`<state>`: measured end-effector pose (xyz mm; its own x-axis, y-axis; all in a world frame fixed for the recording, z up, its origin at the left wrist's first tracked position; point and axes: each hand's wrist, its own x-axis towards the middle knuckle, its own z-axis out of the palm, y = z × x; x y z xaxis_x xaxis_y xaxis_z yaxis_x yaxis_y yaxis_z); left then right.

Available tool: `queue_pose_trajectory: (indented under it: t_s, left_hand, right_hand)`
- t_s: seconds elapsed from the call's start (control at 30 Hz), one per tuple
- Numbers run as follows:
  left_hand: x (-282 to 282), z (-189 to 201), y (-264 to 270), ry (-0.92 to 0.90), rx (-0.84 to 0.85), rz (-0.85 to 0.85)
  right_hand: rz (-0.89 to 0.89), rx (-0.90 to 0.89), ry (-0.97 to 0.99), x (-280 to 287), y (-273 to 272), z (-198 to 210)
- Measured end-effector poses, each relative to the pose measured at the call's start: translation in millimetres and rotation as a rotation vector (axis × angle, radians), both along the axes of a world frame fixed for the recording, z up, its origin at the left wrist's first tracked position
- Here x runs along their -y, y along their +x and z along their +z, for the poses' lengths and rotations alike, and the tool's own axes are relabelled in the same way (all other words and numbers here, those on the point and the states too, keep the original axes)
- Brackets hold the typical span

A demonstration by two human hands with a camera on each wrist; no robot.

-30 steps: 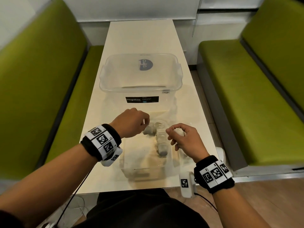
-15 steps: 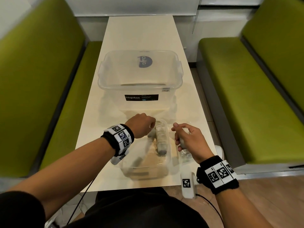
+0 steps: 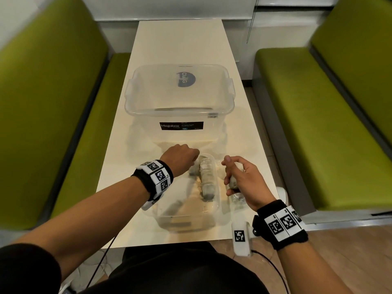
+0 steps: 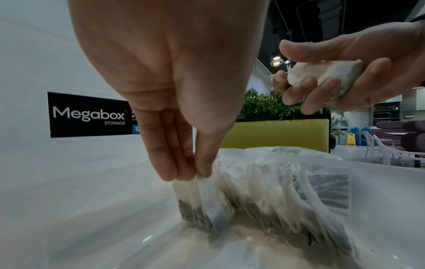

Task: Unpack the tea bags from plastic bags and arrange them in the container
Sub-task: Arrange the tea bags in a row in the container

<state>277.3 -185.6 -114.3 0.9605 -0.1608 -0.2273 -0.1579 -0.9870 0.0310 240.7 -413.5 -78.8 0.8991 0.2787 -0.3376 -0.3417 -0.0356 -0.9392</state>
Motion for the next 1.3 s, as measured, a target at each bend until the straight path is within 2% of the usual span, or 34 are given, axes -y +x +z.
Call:
queue_pose_trajectory:
  t_s: [0.37,0.57,0.77,0.9,1.1,1.3]
  left_hand:
    - [-9.5,17.5,-2.0,-0.120,0.017,0.110]
    - [-3.8,56.7,-23.2,-0.436,0.085,0.227]
    - [1.9,81.4,-46.3,-0.763,-0.065,0.152]
    - [2.8,78.7,-54.2,-0.803,-0.133,0.104]
    - [3.8,80.2,-60.5,-0.881,-0.076,0.175]
    - [-0.1,93.6,-59.9,-0.881,-0.077,0.198]
  right_hand:
    - [0.092,-0.142,0.108,5.4,4.7,-10.1]
    - [0.151,-0.141,0.136,3.8,5.4,-5.9]
    - [0.184,-0.114,0.194,-6.0,3.7,0.9]
    - [0.203,-0.108,0.191,-12.7,2.3,5.7]
    - [0.216,-0.066,0.197,-16.5,0.1,5.9]
    - [0.181,-0.008,0.097,-14.5,1.1,2.4]
